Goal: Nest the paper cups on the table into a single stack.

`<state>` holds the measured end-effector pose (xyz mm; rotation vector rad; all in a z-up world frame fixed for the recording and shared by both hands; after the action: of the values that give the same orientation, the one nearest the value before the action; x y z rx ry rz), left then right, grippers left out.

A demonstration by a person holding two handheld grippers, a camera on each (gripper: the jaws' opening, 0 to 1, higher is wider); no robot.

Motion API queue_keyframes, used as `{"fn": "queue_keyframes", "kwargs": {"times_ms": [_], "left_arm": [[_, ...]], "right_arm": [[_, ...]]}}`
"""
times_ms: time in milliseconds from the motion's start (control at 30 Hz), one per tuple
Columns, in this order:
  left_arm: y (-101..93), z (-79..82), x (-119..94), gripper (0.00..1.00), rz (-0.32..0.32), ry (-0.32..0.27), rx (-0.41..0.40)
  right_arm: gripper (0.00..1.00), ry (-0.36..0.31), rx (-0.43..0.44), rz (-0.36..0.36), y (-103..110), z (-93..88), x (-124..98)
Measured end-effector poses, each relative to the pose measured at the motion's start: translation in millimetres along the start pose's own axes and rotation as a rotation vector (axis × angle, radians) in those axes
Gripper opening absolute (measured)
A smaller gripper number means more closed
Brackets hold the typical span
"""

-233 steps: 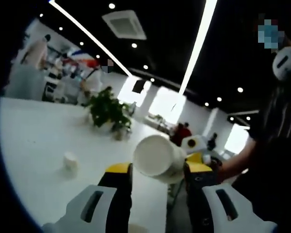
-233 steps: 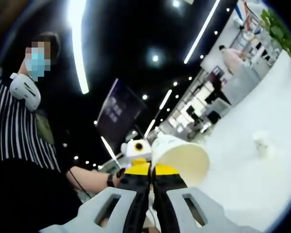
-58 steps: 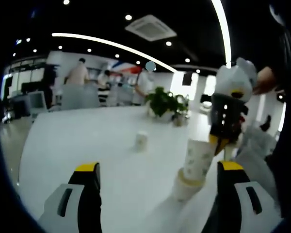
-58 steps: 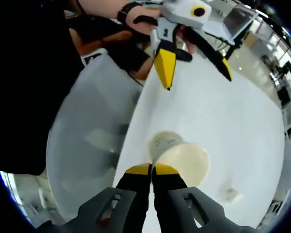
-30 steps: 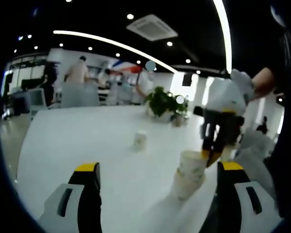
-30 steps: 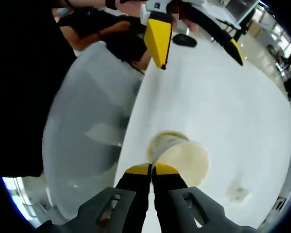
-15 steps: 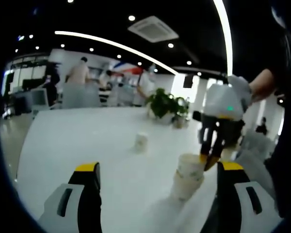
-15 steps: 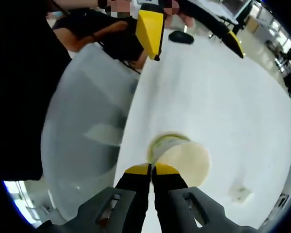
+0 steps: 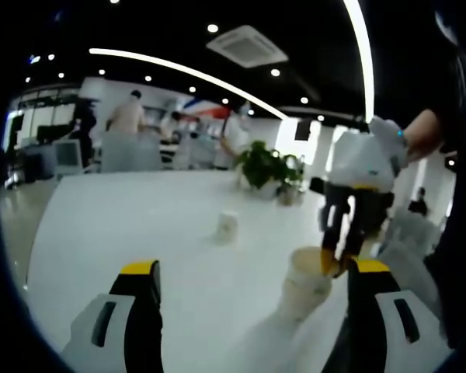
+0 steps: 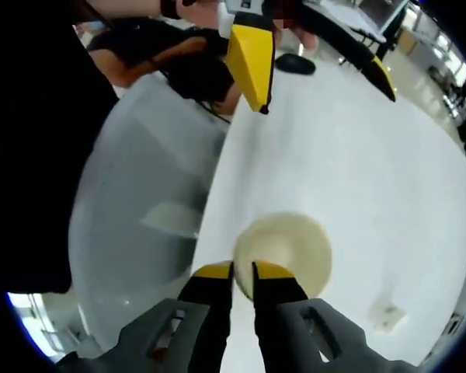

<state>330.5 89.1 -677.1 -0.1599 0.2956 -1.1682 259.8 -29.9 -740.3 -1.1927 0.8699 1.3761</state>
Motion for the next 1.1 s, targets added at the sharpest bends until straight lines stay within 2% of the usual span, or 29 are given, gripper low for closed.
{"fn": "queue_keyframes", "kwargs": {"times_ms": [633, 1000, 1100], "left_arm": [[-0.6, -4.0, 2, 0.98, -0.006, 0.001, -0.010], [-1.3, -2.1, 3, 0.98, -0.008, 0.006, -0.011], [-0.5, -1.7, 3, 0.98, -0.009, 0.009, -0.009]], "right_arm": [[0.12, -0.018, 0.046, 0.011, 9, -4.4, 5], [0.11, -0.079, 0.090, -0.015, 7, 2.3, -8], [0.11, -0.093, 0.099, -0.017, 7, -0.5, -11]]}}
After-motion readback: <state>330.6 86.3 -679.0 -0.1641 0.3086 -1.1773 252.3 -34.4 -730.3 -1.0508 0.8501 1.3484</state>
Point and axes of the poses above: the point that each gripper's makers call its tool centre point, and the gripper's own axes: x roughly forward along the fingers, y roughly to its left, z roughly out of its top, the point moved 1 cm from there along -x, roughly backward along the fingers, and after that the axes turned 14 degrees about -z, right-handed, at the moved point
